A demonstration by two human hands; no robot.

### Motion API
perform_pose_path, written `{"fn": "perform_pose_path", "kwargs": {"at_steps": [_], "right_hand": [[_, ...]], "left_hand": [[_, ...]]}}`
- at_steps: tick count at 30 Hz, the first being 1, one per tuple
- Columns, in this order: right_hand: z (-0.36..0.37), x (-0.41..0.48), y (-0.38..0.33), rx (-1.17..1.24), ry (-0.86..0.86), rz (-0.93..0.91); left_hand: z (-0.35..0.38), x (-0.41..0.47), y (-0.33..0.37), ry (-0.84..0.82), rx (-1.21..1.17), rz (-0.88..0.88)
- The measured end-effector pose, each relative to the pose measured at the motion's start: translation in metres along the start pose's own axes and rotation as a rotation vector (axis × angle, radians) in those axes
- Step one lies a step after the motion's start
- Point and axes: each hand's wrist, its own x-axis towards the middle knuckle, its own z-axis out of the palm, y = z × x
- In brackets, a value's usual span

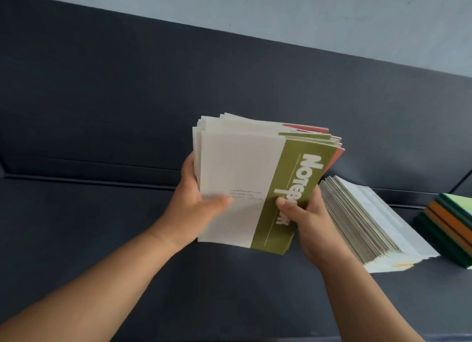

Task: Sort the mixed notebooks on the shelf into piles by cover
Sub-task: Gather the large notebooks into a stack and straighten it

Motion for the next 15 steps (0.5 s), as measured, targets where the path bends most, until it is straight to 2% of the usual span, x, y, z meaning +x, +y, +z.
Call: {"fn": "perform_pose_path", "kwargs": {"at_steps": [3, 9, 15], "right_hand": [[0.002, 0.0, -0.007, 0.007, -0.035, -0.041], [0.004, 0.004, -0.022, -0.1, -0.053, -0.205], [-0.001, 0.008, -0.023, -0.113, -0.125, -0.185]], "left_hand": [[-0.001, 0.003, 0.005, -0.039, -0.02, 0.03], [0.004, 0.009, 0.016, -0.006, -0.016, 0.177], [-0.004, 0.015, 0.017, -0.019, -0.07, 0.103]]}}
